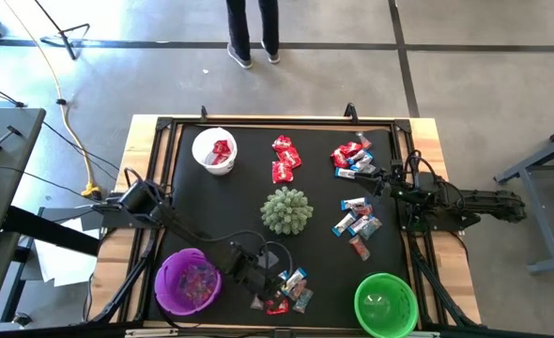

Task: Organize candy in baskets
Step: Put the red gummy into the purple bucket

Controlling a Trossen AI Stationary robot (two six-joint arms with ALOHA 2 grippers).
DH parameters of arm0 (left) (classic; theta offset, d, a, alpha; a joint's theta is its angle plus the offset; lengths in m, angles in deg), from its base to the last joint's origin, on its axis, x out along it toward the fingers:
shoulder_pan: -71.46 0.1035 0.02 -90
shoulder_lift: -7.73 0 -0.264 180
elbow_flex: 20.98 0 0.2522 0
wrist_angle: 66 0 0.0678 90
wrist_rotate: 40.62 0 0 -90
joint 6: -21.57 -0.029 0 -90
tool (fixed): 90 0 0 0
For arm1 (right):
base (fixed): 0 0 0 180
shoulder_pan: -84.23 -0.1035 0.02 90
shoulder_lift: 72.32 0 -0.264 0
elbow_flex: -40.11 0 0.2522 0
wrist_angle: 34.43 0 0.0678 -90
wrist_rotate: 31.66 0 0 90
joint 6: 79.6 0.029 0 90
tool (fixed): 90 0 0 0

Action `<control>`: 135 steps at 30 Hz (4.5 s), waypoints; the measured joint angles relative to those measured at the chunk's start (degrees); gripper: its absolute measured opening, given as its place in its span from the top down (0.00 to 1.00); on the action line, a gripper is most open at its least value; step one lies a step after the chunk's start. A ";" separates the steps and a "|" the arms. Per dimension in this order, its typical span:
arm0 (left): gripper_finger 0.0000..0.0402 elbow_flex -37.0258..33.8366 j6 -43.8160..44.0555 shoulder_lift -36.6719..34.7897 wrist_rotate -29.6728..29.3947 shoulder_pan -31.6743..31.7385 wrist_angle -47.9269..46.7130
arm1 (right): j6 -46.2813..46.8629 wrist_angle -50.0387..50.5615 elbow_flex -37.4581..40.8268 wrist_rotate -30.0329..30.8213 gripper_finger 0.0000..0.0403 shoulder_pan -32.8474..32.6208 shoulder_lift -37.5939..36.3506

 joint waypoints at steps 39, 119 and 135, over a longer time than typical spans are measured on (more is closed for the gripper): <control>0.69 0.00 7.59 -0.02 -4.28 -4.21 -7.59 | 0.00 0.00 0.02 0.00 0.60 0.02 0.00; 0.98 6.54 -0.55 -11.98 -2.73 -4.77 -21.74 | -0.02 0.00 0.00 -0.02 0.60 0.00 0.02; 0.93 6.22 5.46 -20.28 -3.87 -18.61 -53.57 | -0.02 0.00 0.00 -0.01 0.60 0.01 -0.02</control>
